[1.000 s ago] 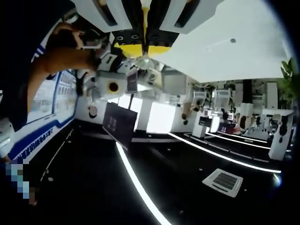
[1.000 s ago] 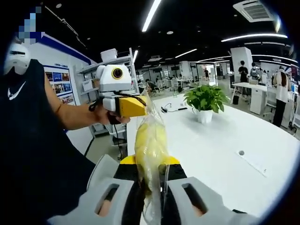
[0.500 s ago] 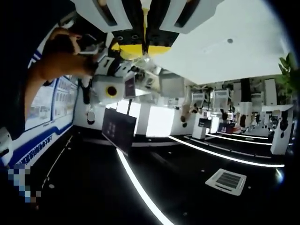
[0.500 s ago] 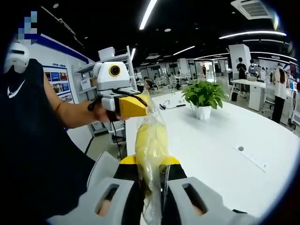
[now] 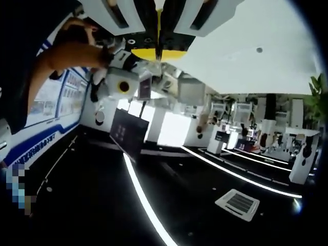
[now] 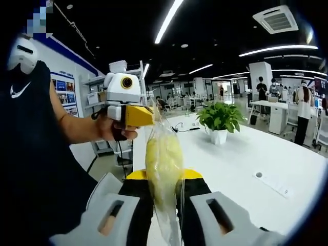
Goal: Compare the silicone blocks by pressing each to a similar depth, holding the contact briefly, and releasing to observe deformation and rebound differences across the visible hardness samples.
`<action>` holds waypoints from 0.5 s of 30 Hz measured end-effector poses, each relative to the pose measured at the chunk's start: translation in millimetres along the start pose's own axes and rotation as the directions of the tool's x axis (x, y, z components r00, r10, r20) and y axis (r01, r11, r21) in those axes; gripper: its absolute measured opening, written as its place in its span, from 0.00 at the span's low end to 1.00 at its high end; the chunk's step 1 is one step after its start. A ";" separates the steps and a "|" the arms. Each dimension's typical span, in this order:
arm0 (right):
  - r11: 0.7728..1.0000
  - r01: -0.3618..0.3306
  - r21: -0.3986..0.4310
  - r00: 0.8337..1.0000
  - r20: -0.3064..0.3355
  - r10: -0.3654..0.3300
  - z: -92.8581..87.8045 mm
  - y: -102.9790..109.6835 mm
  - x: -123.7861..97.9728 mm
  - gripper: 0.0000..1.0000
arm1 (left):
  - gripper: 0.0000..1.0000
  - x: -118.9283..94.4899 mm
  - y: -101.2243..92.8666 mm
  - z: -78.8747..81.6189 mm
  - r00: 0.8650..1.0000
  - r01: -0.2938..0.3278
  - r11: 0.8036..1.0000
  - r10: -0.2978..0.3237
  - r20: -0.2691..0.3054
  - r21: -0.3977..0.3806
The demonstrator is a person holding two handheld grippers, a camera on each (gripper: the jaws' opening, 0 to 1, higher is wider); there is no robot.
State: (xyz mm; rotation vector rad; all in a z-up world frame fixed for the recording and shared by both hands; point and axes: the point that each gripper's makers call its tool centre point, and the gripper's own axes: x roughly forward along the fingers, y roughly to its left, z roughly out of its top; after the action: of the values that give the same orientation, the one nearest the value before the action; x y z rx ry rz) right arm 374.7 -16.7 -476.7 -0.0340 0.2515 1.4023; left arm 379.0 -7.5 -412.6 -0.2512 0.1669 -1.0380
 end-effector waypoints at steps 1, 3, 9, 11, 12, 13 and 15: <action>1.000 -0.019 0.011 1.000 0.023 0.018 2.0 2.0 -0.4 0.16 | 0.00 0.7 -0.4 0.5 1.000 0.003 1.000 -0.003 0.001 -0.005; 1.000 0.009 0.011 0.998 0.067 -0.010 7.5 -1.3 -2.6 0.27 | 0.00 3.5 -1.8 0.7 1.000 0.005 1.000 -0.005 0.000 -0.006; 0.998 0.063 0.021 0.995 0.078 -0.065 1.1 -11.9 -14.7 0.47 | 0.00 8.8 2.2 -6.3 1.000 -0.010 1.000 0.010 -0.008 -0.017; 0.993 0.119 -0.021 0.990 0.081 -0.117 -0.5 -21.9 -19.4 0.63 | 0.00 10.8 4.4 -7.2 1.000 -0.011 1.000 0.011 -0.004 -0.028; 0.986 0.162 -0.045 0.985 0.074 -0.159 -4.9 -30.6 -23.1 0.72 | 0.00 12.6 5.4 -8.0 1.000 -0.011 0.999 0.011 0.000 -0.033; 0.983 0.177 -0.040 0.982 0.079 -0.174 -6.4 -34.3 -24.8 0.85 | 0.00 13.9 5.1 -8.5 1.000 -0.010 0.999 0.010 0.001 -0.035; 0.974 0.224 -0.012 0.971 0.093 -0.222 -9.1 -45.7 -32.2 0.96 | 0.00 16.9 6.3 -9.9 1.000 -0.009 0.999 0.009 0.005 -0.040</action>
State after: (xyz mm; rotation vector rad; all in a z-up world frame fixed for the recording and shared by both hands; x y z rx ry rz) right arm 413.2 -57.3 -485.0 -0.0159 0.1507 1.1791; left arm 390.1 -20.3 -424.2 -0.2890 0.1841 -1.0258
